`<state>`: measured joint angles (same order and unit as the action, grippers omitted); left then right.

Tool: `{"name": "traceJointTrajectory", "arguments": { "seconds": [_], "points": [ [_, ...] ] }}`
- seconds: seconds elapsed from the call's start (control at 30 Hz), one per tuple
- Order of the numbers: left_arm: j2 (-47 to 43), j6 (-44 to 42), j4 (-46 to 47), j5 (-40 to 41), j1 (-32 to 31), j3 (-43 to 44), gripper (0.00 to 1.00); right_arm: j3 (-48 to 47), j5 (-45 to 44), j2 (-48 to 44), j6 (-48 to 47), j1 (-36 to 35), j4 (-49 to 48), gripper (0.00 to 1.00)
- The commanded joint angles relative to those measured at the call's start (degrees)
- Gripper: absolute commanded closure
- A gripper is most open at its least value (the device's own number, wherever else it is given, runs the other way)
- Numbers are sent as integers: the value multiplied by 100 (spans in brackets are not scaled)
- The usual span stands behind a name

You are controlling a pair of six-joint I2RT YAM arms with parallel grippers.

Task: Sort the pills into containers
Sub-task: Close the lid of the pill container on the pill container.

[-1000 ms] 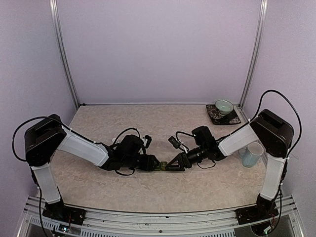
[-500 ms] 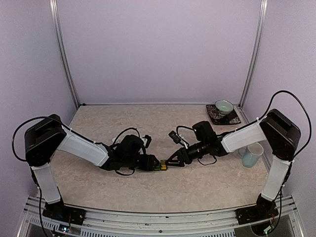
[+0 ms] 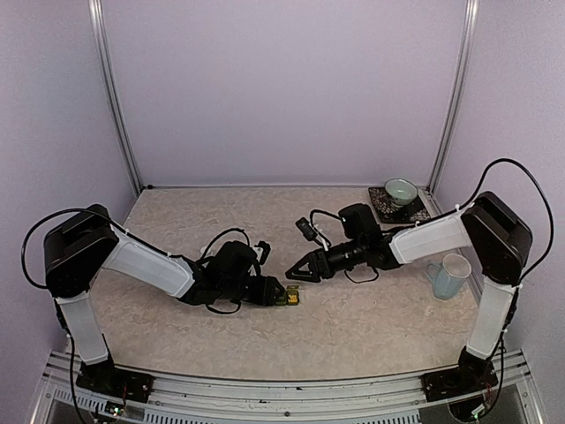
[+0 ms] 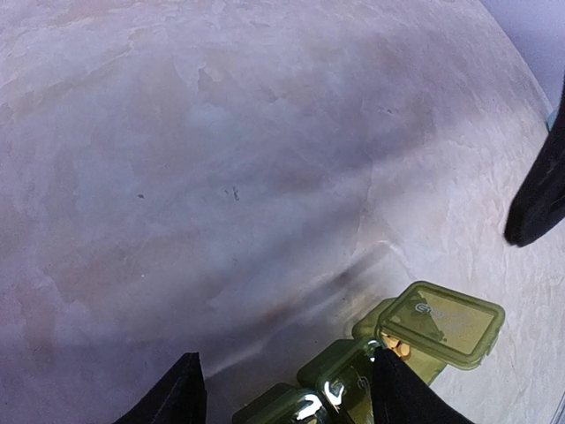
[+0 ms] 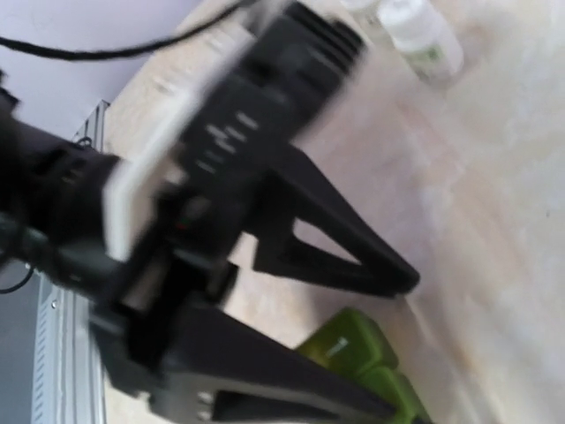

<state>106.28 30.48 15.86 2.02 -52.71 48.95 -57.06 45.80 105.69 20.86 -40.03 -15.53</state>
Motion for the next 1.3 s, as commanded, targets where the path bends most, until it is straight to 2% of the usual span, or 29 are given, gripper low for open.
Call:
{"name": "traceJointTrajectory", "arguments": {
  "seconds": [0.0, 0.47, 1.0, 1.27],
  "points": [
    [44, -27, -333, 143, -29, 14, 38, -4, 267, 338, 223, -91, -203, 41],
    [103, -23, -311, 167, -29, 27, 38, 360, 571, 476, 182, -261, -274, 43],
    [42, -20, -355, 212, -29, 1, 38, 495, 300, 971, 173, -420, -236, 45],
    [2, -16, -409, 273, -20, 18, 38, 472, 319, 910, 109, -475, -120, 46]
  ]
}}
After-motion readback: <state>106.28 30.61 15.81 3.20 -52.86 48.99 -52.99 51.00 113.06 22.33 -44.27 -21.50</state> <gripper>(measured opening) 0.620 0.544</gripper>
